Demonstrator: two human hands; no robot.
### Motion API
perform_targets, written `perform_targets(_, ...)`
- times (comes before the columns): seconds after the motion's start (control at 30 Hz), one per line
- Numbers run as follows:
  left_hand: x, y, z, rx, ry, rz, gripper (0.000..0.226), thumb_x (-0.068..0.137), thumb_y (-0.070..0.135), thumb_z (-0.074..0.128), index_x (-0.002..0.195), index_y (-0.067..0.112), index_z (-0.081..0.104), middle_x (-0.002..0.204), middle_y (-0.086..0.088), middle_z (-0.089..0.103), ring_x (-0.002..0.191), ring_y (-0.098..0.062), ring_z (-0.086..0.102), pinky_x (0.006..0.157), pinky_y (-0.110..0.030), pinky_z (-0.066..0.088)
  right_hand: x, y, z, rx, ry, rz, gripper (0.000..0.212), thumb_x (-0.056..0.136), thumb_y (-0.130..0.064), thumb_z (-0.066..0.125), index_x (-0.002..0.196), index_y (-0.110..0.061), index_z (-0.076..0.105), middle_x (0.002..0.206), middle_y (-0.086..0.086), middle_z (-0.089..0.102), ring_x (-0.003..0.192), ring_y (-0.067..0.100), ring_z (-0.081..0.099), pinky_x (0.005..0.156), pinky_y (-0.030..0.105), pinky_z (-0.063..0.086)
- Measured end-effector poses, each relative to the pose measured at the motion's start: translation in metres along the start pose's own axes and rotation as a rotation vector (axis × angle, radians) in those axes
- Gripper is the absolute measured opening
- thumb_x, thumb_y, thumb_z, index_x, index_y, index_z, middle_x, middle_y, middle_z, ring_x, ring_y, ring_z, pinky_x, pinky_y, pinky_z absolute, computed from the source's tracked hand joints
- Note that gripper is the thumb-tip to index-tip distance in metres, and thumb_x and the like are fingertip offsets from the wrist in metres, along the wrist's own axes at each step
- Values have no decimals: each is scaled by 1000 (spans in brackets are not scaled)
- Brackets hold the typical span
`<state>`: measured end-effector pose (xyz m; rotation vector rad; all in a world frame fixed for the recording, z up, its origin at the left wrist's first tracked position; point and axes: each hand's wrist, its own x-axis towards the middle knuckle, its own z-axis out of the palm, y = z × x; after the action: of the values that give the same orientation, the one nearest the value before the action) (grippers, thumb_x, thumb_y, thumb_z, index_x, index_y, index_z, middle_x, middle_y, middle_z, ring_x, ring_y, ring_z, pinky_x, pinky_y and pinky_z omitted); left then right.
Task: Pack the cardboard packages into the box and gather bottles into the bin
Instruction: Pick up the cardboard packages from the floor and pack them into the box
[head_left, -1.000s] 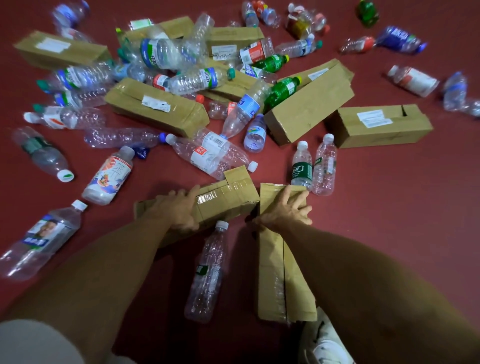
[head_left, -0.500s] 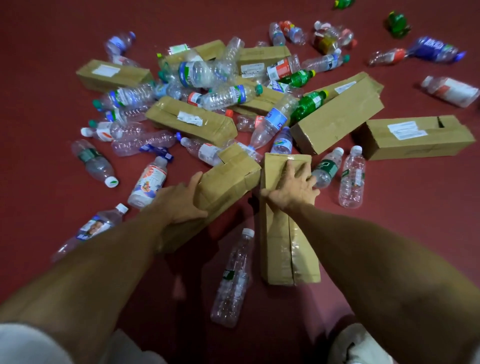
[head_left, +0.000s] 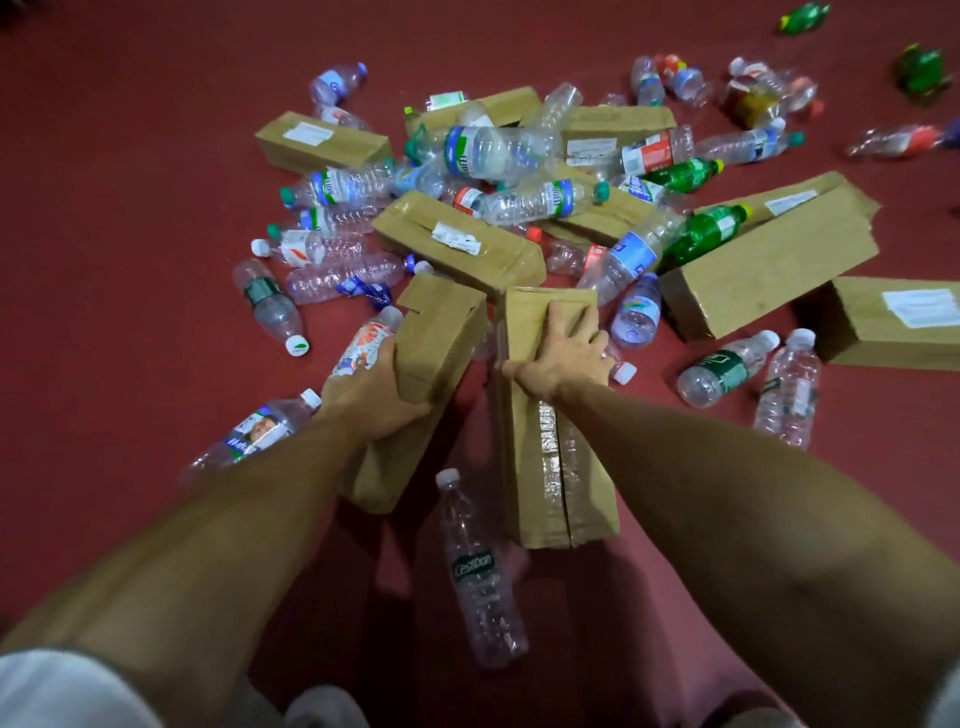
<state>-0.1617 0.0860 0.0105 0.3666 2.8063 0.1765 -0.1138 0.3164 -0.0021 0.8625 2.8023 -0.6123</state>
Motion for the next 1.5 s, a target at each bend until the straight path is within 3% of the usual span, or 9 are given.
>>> perform_targets(0.13, 7, 1, 29, -70, -126, -66, 120, 76, 71, 66, 157, 24, -8, 159, -10, 29, 139, -37, 38, 110, -47, 33, 1, -3, 10, 54, -50, -21, 118, 67, -79, 67, 155, -22, 11, 162, 20, -8, 148, 42, 6, 117, 55, 21)
perform_targets(0.27, 11, 1, 45, -178, -148, -73, 131, 66, 79, 69, 157, 27, -10, 162, -11, 23, 142, -33, 35, 112, -44, 35, 3, 9, 14, 54, -169, 2, 126, 66, -83, 64, 158, -23, 2, 163, 17, -18, 151, 37, -6, 119, 59, 11)
perform_targets(0.57, 11, 16, 56, -145, -193, -98, 132, 64, 83, 66, 156, 33, -15, 153, -29, 26, 141, -41, 31, 112, -49, 33, -5, 25, 18, 61, -171, -38, 133, 62, -82, 70, 158, -28, -4, 163, 8, -25, 152, 32, -10, 114, 66, 22)
perform_targets(0.77, 10, 27, 58, -275, -307, -60, 134, 71, 63, 78, 151, 38, -26, 161, -25, -20, 151, -43, -2, 120, -54, 15, -5, 36, 17, 32, -123, -57, 123, 64, -73, 75, 155, -26, 7, 163, 8, -22, 151, 32, -7, 113, 66, 23)
perform_targets(0.87, 7, 29, 57, -262, -269, -3, 132, 73, 62, 77, 148, 42, -30, 160, -17, -29, 151, -43, 6, 118, -56, 20, -8, 44, 15, 4, -97, -72, 117, 69, -69, 75, 156, -26, 9, 163, 9, -21, 151, 33, -6, 113, 64, 25)
perform_targets(1.1, 2, 19, 58, -219, -150, 115, 119, 74, 65, 73, 142, 61, -25, 162, -18, -22, 143, -46, 31, 111, -52, 36, -19, 45, 18, -73, -111, -124, 103, 74, -70, 68, 154, -35, 14, 162, 11, -16, 150, 35, -5, 111, 63, 29)
perform_targets(1.27, 8, 13, 62, -240, -271, 86, 106, 76, 67, 70, 146, 64, -9, 161, -14, -28, 146, -47, 21, 117, -51, 28, -18, 32, 11, -105, -190, -119, 92, 76, -81, 57, 152, -39, 27, 162, 12, -18, 150, 37, -6, 113, 62, 25)
perform_targets(1.4, 13, 14, 63, -233, -340, 64, 114, 72, 64, 76, 143, 65, -14, 157, -13, -37, 148, -49, 11, 118, -54, 24, -15, 25, 8, -169, -244, -64, 104, 73, -85, 56, 157, -38, 17, 160, 14, -28, 150, 40, -11, 115, 62, 25)
perform_targets(1.5, 14, 13, 62, -245, -318, 49, 112, 75, 60, 75, 145, 64, -13, 158, -15, -33, 147, -49, 18, 118, -52, 26, -17, 20, 10, -181, -251, -37, 112, 69, -86, 59, 157, -35, 12, 158, 16, -33, 150, 42, -15, 114, 64, 24)
